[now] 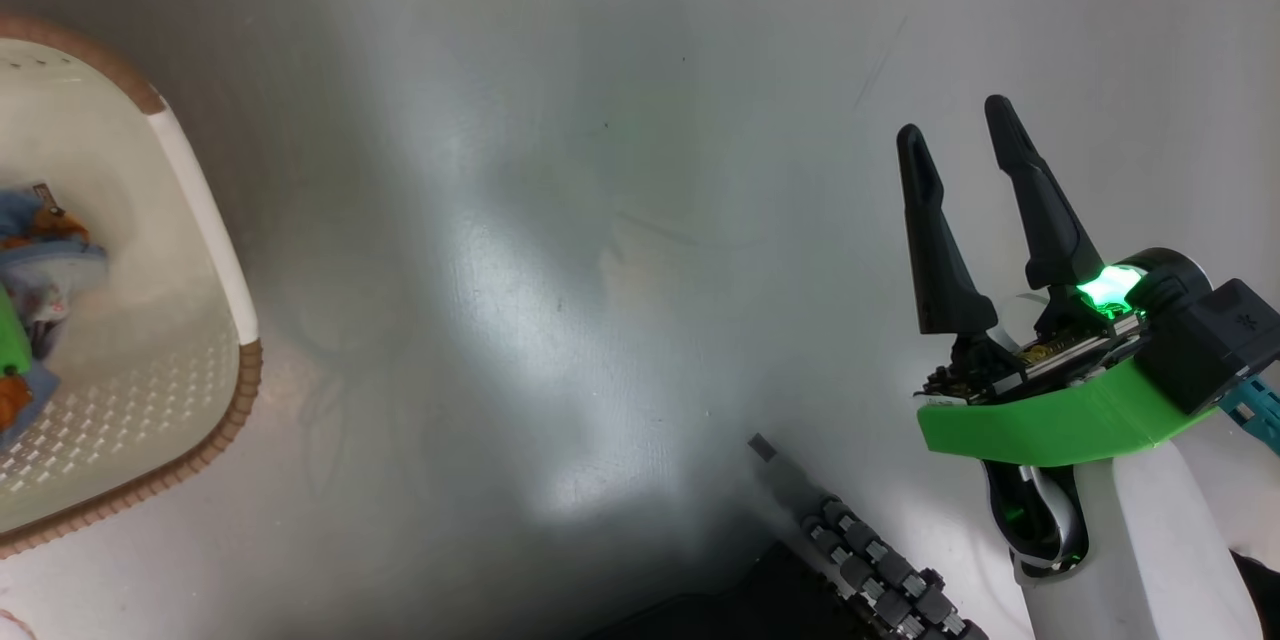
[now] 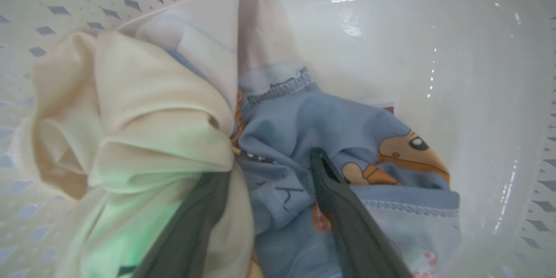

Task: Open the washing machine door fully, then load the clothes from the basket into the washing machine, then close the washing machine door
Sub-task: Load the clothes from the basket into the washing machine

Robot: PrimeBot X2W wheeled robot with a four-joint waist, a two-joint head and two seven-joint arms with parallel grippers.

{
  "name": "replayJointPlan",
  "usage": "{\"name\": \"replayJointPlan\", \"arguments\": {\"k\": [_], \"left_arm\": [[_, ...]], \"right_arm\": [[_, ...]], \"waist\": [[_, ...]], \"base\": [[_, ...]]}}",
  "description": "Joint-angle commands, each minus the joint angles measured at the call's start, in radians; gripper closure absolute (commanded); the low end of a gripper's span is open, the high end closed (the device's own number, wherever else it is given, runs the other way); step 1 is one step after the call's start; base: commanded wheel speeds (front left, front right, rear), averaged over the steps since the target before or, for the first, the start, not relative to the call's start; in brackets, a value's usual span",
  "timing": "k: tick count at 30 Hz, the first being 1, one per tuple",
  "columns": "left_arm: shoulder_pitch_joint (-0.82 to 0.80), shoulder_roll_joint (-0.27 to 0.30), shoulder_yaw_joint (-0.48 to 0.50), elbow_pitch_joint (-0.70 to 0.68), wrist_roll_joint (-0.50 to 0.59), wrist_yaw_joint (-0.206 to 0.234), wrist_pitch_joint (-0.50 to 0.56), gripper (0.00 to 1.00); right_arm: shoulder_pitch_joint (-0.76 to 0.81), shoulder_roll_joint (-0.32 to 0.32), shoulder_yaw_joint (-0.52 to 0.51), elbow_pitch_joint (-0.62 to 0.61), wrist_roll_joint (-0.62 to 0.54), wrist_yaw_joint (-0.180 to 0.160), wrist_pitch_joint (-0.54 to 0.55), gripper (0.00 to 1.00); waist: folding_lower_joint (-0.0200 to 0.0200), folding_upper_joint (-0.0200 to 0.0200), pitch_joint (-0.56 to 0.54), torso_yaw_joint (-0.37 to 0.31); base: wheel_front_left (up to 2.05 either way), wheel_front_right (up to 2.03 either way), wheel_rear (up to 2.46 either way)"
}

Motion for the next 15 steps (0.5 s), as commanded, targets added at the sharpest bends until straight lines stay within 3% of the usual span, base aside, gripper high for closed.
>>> {"name": "replayJointPlan", "arguments": {"k": [1, 2, 3, 10, 15], "left_arm": [[0.011, 0.052, 0.019, 0.005, -0.012, 0.012, 0.008, 0.64], [0.008, 0.053, 0.018, 0.009, -0.013, 0.013, 0.011, 0.87], [0.005, 0.054, 0.016, 0.012, -0.013, 0.015, 0.015, 1.0], [-0.005, 0.047, 0.016, 0.018, -0.022, 0.025, -0.001, 1.0], [0.012, 0.033, 0.028, 0.014, -0.041, 0.026, -0.068, 1.0]], "right_arm": [[0.017, -0.003, 0.022, -0.024, 0.007, 0.003, -0.004, 0.0], [0.016, -0.003, 0.022, -0.024, 0.007, 0.003, -0.004, 0.0], [0.015, -0.003, 0.021, -0.024, 0.006, 0.003, -0.004, 0.0], [0.012, -0.003, 0.013, -0.024, 0.001, 0.003, -0.004, 0.0], [0.013, -0.003, -0.001, -0.024, -0.009, 0.003, -0.005, 0.0]], "waist": [[0.0, -0.0001, 0.005, -0.004], [0.0, -0.0001, 0.005, -0.004], [0.0, -0.0001, 0.006, -0.004], [0.0, -0.0001, 0.001, 0.005], [0.0, -0.0001, -0.024, 0.025]], "base": [[0.0, 0.0, 0.0], [0.0, 0.0, 0.0], [0.0, 0.0, 0.0], [0.0, 0.0, 0.0], [0.0, 0.0, 0.0]]}}
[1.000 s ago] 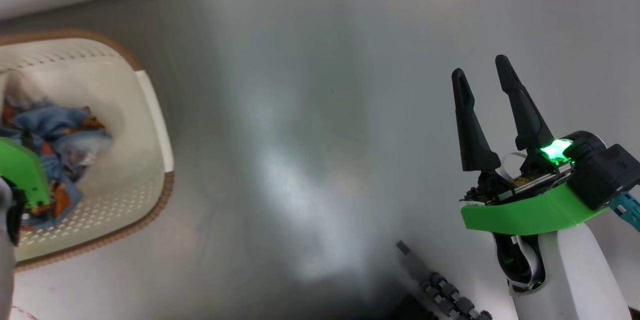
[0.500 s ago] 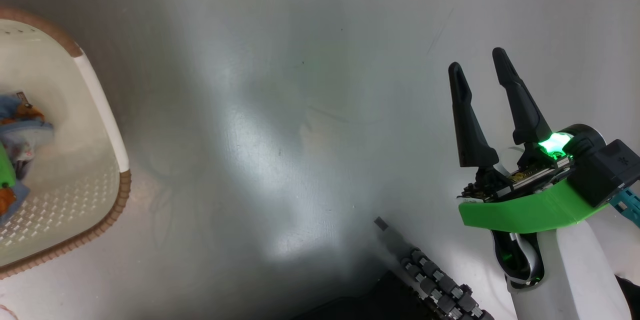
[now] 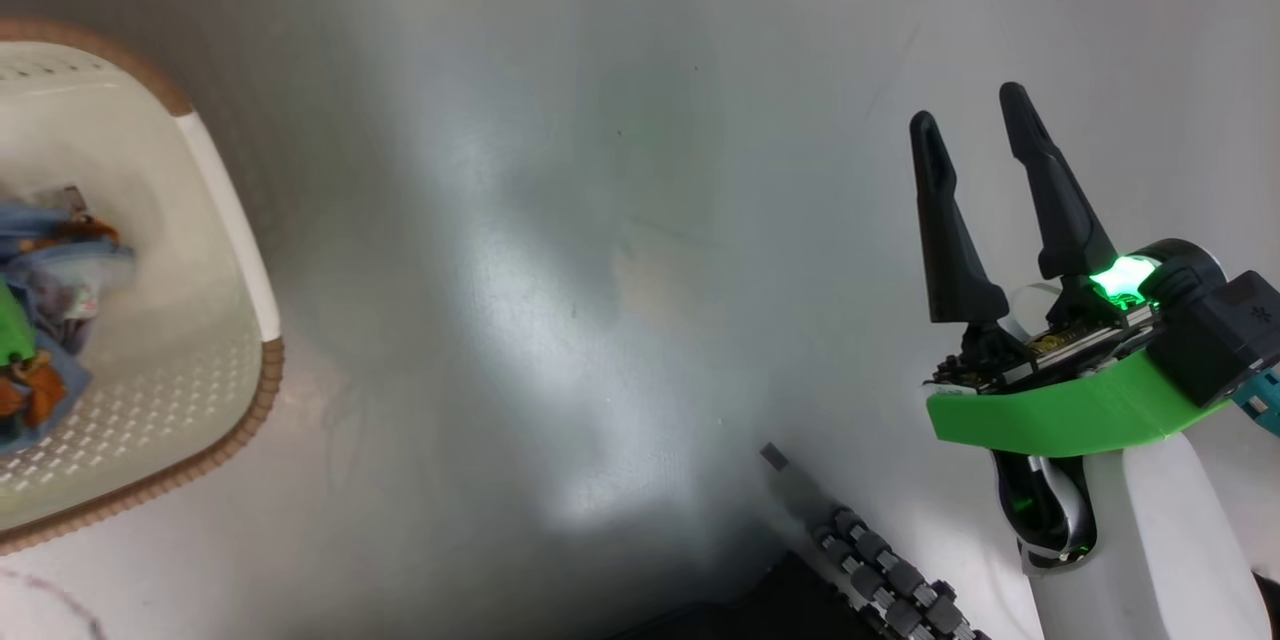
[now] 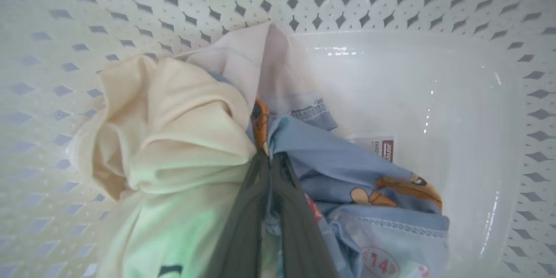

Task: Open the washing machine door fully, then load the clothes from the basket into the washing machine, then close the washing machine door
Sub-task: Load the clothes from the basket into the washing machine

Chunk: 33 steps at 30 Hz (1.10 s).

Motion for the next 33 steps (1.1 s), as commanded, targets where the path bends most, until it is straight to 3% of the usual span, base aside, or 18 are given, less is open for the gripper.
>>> {"name": "replayJointPlan", "arguments": {"k": [1, 12, 19, 33], "left_arm": [[0.033, 0.04, 0.026, -0.007, -0.01, 0.013, -0.019, 1.0], [0.112, -0.043, 0.049, -0.02, -0.055, 0.011, -0.242, 1.0], [0.181, -0.118, 0.066, -0.081, -0.078, 0.001, -0.307, 1.0], [0.474, -0.225, 0.164, -0.51, 0.007, 0.024, -0.312, 1.0]], "right_arm": [[0.027, -0.003, 0.011, -0.023, -0.004, 0.003, -0.005, 0.0], [0.061, -0.003, -0.041, -0.026, -0.075, 0.003, -0.005, 0.0], [0.095, -0.003, -0.068, -0.025, -0.124, 0.003, -0.005, 0.0], [0.185, -0.003, -0.085, 0.007, -0.177, 0.003, -0.005, 0.0]], "waist": [[0.0, 0.0, -0.015, 0.013], [0.0, 0.0, -0.131, 0.107], [0.0, 0.0, -0.224, 0.177], [0.0, 0.0, -0.435, 0.27]], "base": [[0.0, 0.0, 0.0], [0.0, 0.0, 0.0], [0.0, 0.0, 0.0], [0.0, 0.0, 0.0]]}}
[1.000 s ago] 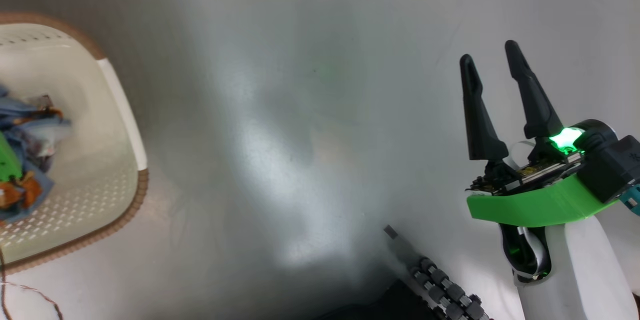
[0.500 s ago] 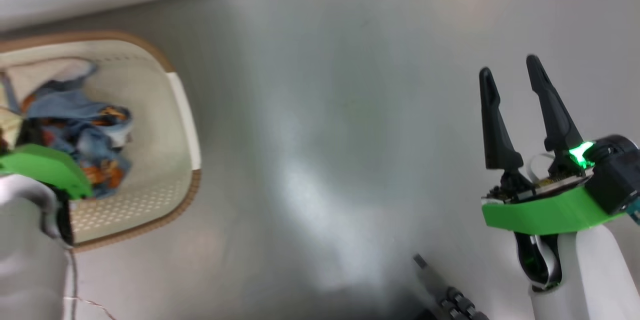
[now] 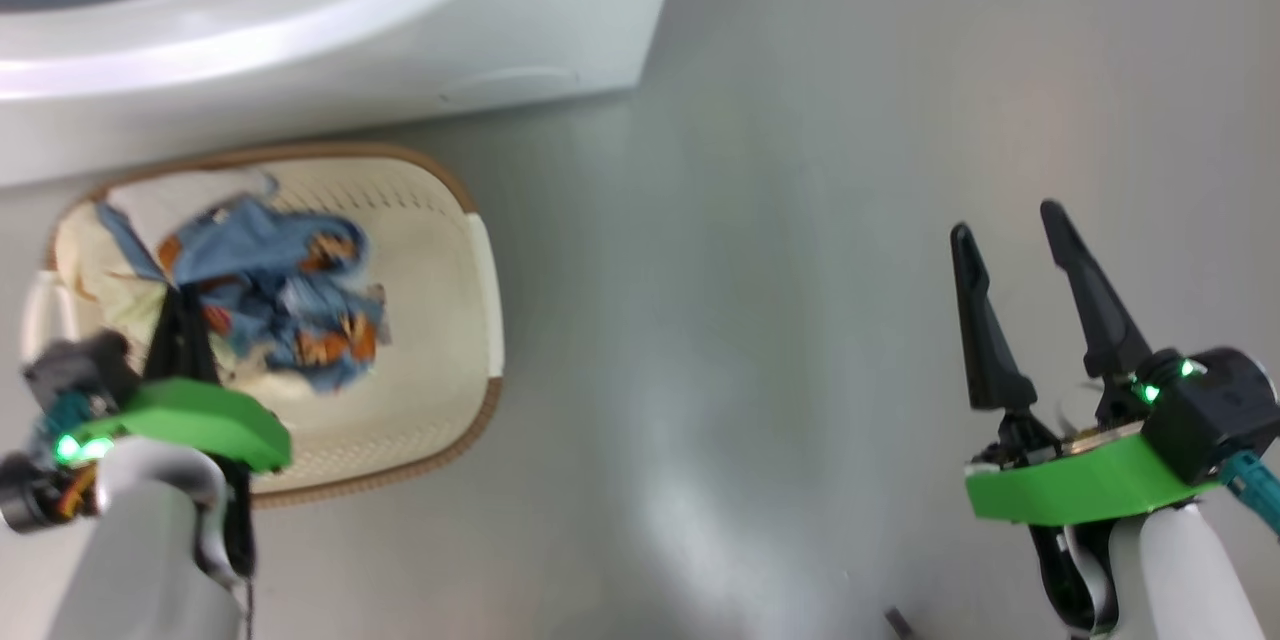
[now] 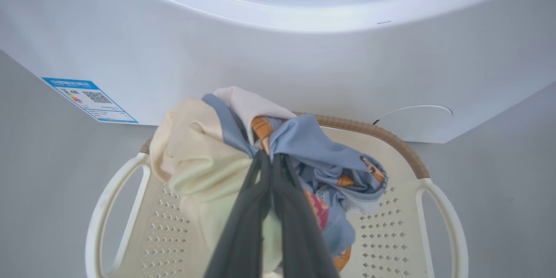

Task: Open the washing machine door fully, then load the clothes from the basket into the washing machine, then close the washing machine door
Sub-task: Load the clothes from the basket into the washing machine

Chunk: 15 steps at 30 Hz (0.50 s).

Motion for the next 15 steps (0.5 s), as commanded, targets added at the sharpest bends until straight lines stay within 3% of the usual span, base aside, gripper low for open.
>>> {"name": "replayJointPlan", "arguments": {"k": [1, 15], "left_arm": [[0.072, 0.015, 0.038, -0.077, 0.029, 0.016, -0.012, 1.0], [0.342, -0.04, 0.091, -0.417, 0.146, -0.005, -0.012, 1.0]], "right_arm": [[0.044, -0.002, 0.019, -0.013, -0.016, 0.003, -0.005, 0.0], [0.135, -0.002, 0.034, 0.04, -0.023, 0.003, -0.003, 0.0]], "waist": [[0.0, 0.0, -0.108, 0.058], [0.0, 0.0, -0.329, 0.076]], "base": [[0.0, 0.0, 0.0], [0.0, 0.0, 0.0]]}}
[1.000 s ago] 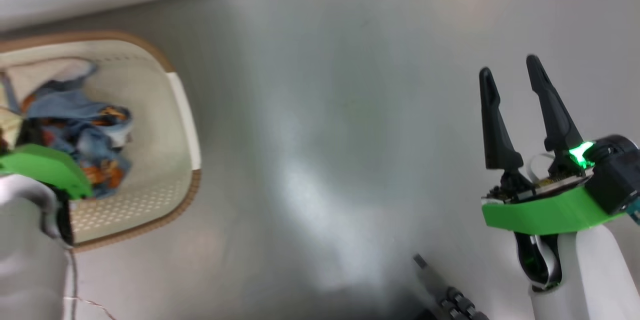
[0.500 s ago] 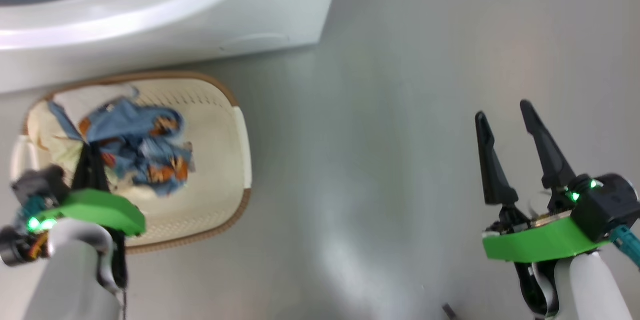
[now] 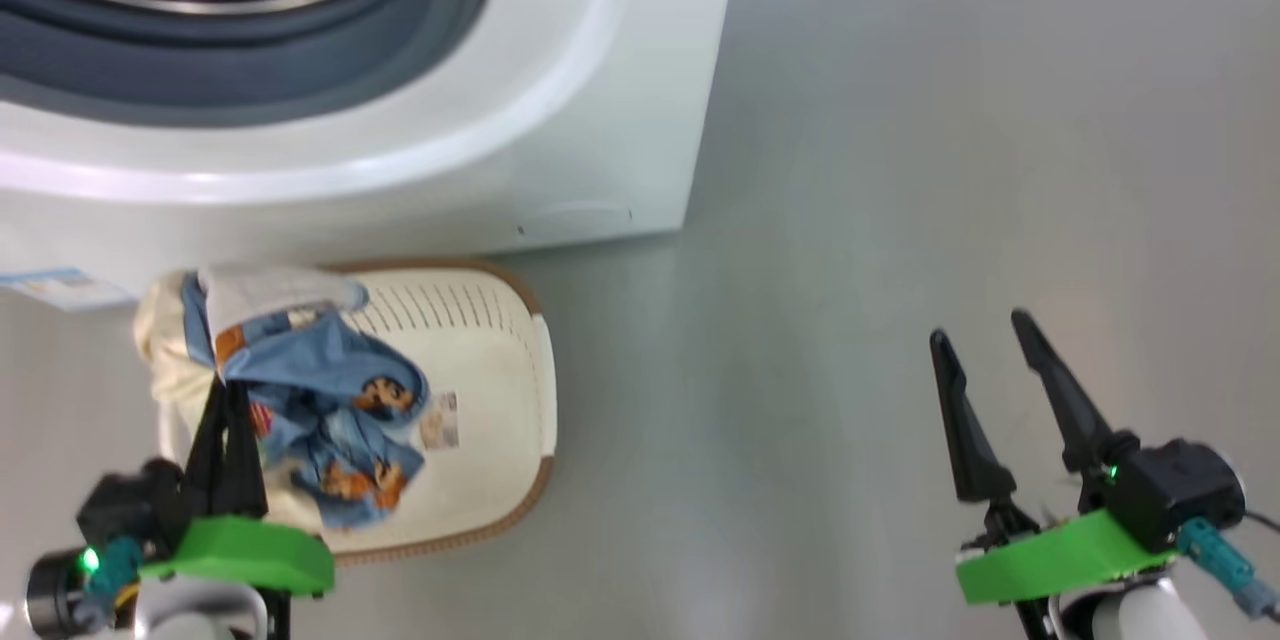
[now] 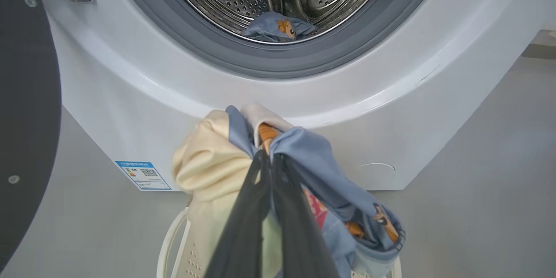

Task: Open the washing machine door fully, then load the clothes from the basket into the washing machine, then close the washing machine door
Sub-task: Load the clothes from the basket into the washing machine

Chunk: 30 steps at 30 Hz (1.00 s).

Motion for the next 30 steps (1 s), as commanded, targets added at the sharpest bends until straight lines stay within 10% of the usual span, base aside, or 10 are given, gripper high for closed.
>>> {"name": "replayJointPlan", "arguments": {"k": [1, 30], "left_arm": [[0.028, 0.018, 0.033, -0.051, 0.015, -0.008, -0.012, 1.0], [0.317, 0.04, 0.004, -0.333, 0.016, 0.018, 0.076, 1.0]], "right_arm": [[0.026, -0.002, 0.024, -0.015, -0.008, 0.003, -0.001, 0.0], [0.182, -0.002, 0.043, -0.034, 0.009, 0.003, 0.064, 0.0]], "waist": [[0.0, 0.0, -0.103, 0.023], [0.0, 0.0, -0.374, 0.041]], "base": [[0.0, 0.0, 0.0], [0.0, 0.0, 0.0]]}}
